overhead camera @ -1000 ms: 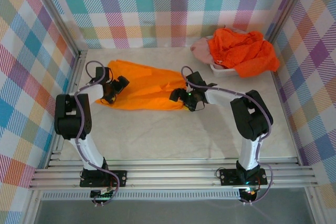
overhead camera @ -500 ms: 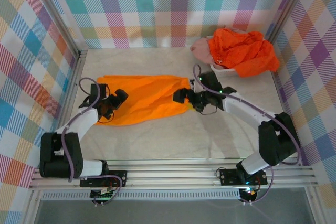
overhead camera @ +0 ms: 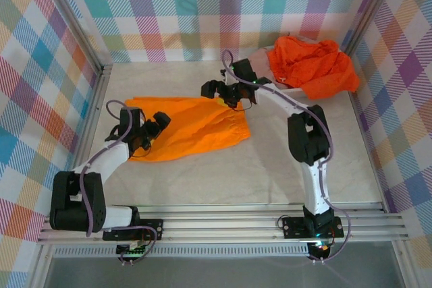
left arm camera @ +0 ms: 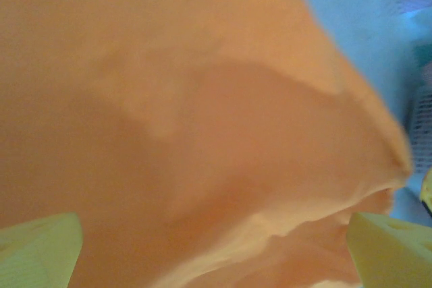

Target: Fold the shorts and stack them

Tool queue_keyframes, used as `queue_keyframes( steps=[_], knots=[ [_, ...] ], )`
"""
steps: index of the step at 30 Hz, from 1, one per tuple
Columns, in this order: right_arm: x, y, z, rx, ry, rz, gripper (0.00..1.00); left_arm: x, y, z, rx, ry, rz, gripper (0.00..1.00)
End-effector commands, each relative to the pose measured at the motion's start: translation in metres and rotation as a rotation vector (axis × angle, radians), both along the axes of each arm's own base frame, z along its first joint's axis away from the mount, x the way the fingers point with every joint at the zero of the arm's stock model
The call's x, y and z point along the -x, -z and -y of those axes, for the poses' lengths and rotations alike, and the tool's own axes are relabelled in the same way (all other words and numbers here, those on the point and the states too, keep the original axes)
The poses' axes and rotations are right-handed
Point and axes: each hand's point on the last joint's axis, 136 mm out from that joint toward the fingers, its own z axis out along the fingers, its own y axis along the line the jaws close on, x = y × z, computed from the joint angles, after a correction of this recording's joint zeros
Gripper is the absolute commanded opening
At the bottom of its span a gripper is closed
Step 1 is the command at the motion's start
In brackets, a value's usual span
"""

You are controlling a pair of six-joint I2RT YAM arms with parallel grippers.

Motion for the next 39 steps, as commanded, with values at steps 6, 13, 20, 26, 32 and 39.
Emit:
queue_keyframes(
  steps=[6, 13, 20, 26, 32, 39],
  knots=[
    [-0.034, 0.038, 0.019, 0.002, 0.072, -0.051, 0.99, 0.032, 0.054, -0.007, -0.045, -0.031, -0.113, 1.0],
    [-0.04, 0.081, 0.03, 0.032, 0.134, -0.145, 0.99, 0.063, 0.083, -0.016, -0.081, -0.068, -0.192, 1.0],
    [-0.014, 0.076, 0.036, 0.007, 0.122, -0.157, 1.0, 0.073, 0.076, -0.013, -0.061, -0.051, -0.174, 1.0],
    [0.039, 0.055, 0.057, -0.025, 0.114, -0.124, 1.0, 0.076, 0.029, -0.009, -0.038, -0.037, -0.073, 1.0],
    [0.071, 0.005, 0.075, 0.004, 0.078, -0.006, 1.0, 0.079, -0.032, -0.008, -0.013, -0.04, 0.069, 1.0],
    [0.107, -0.02, 0.144, 0.249, 0.205, 0.157, 1.0, 0.059, -0.069, -0.001, -0.019, 0.011, 0.131, 1.0]
  ],
)
